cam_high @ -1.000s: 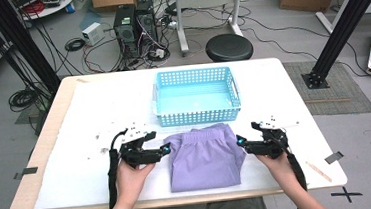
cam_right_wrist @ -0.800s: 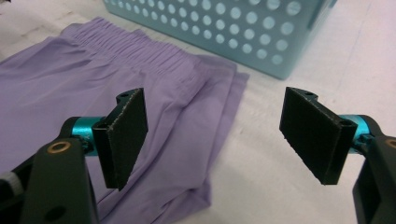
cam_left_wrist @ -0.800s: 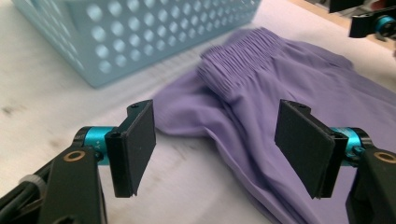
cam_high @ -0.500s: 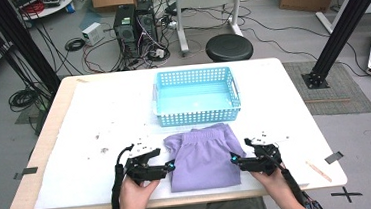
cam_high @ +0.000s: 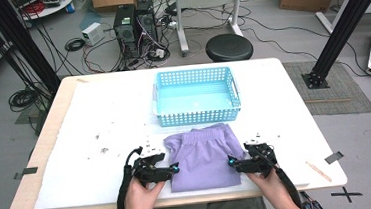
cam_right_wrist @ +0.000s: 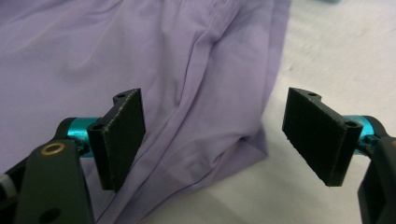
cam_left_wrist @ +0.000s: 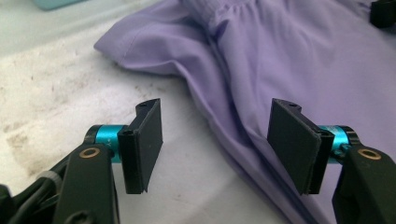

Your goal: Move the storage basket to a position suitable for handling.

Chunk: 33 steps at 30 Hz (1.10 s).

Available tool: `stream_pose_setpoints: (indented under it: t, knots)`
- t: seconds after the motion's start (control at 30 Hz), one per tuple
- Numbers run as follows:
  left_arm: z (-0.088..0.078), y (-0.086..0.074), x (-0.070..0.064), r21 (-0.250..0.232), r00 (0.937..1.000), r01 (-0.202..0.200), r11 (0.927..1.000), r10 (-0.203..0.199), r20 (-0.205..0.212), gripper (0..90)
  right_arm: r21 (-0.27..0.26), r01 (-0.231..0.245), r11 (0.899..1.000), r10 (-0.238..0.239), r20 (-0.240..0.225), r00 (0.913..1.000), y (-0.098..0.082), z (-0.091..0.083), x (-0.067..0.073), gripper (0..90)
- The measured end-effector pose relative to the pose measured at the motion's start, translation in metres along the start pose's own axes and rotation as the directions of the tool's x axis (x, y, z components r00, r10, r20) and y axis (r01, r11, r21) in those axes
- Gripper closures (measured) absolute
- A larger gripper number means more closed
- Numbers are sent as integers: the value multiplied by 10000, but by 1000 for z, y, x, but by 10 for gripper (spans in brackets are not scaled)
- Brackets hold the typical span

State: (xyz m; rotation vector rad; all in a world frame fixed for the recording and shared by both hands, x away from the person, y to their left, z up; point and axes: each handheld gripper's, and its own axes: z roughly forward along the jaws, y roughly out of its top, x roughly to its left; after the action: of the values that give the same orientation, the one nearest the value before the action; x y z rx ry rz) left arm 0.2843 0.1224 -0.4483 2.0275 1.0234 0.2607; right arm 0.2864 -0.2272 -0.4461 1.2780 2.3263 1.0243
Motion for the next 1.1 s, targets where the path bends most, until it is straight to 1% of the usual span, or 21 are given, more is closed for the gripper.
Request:
stream_pose_setpoints:
  t: [0.03, 0.07, 0.1, 0.13, 0.2, 0.23, 0.27, 0.3, 0.43, 0.5, 0.53, 0.63, 0.77, 0.8, 0.87, 0.9, 1.03, 1.07, 1.1]
  knots:
    - [0, 0, -1, -14, 10000, 31, 10000, -32, -12, 351, 35, 16, 10000, -16, 17, 10000, 0, 1, 0, 216]
    - [1, 1, -1, 56, 10000, 43, 10000, -43, 0, 351, 174, -101, 9998, 101, -12, 9999, 1, 1, -1, 216]
    - [2, 1, -2, 28, 10000, 97, 9999, -97, 8, 350, 269, -179, 9995, 181, -92, 9998, 1, 3, -2, 218]
    - [3, 2, -3, 21, 9999, 142, 9999, -142, 37, 350, 311, -158, 9994, 162, -115, 9998, 1, 3, -3, 218]
    - [5, 3, -4, 4, 9996, 189, 9998, -189, 206, 351, 340, -296, 9990, 300, -122, 9995, 1, 3, -2, 218]
    - [6, 3, -4, -11, 9992, 222, 9998, -222, 328, 352, 307, -356, 9989, 361, -179, 9992, 1, 3, -2, 219]
    - [7, 3, -5, -53, 9989, 283, 9996, -281, 362, 358, 307, -391, 9988, 398, -236, 9989, 1, 3, -2, 221]
    - [7, 4, -6, -84, 9988, 311, 9995, -307, 381, 364, 338, -456, 9984, 466, -290, 9985, 1, 2, -1, 242]
    - [9, 5, -3, -97, 9959, 577, 9983, -569, 707, 386, 272, -540, 9982, 555, -596, 9967, 1, 2, 1, 257]
    - [10, 5, -3, -123, 9950, 678, 9976, -667, 739, 404, 278, -648, 9975, 665, -683, 9954, 1, 3, 1, 258]
    - [10, 5, -3, -98, 9956, 606, 9981, -597, 722, 417, 253, -640, 9976, 656, -685, 9955, 2, 3, 1, 270]
    - [12, 6, -5, -104, 9964, 560, 9984, -552, 638, 453, 254, -401, 9989, 412, -423, 9983, 2, 3, 4, 370]
    - [15, 8, -9, -96, 9979, 420, 9991, -414, 499, 468, 267, -120, 9996, 127, -243, 9996, 3, 4, 9, 448]
    - [16, 9, -11, -136, 9981, 424, 9990, -417, 462, 478, 260, -100, 9996, 107, -282, 9995, 3, 4, 10, 475]
    - [18, 10, -13, -104, 9990, 308, 9995, -304, 341, 543, 245, 47, 9997, -40, -307, 9995, 3, 5, 12, 521]
    - [19, 10, -13, -114, 9989, 332, 9994, -328, 334, 559, 246, 101, 9996, -94, -277, 9996, 3, 5, 13, 536]
    - [21, 12, -15, -65, 9997, 178, 9998, -177, 190, 623, 236, 115, 9997, -109, -246, 9996, 4, 6, 13, 611]
    - [22, 13, -15, -56, 9997, 157, 9999, -156, 169, 637, 187, 176, 9997, -170, -305, 9994, 4, 6, 13, 648]
    - [22, 13, -15, -99, 9996, 233, 9997, -231, 161, 655, 214, 99, 9997, -90, -392, 9992, 4, 6, 14, 684]
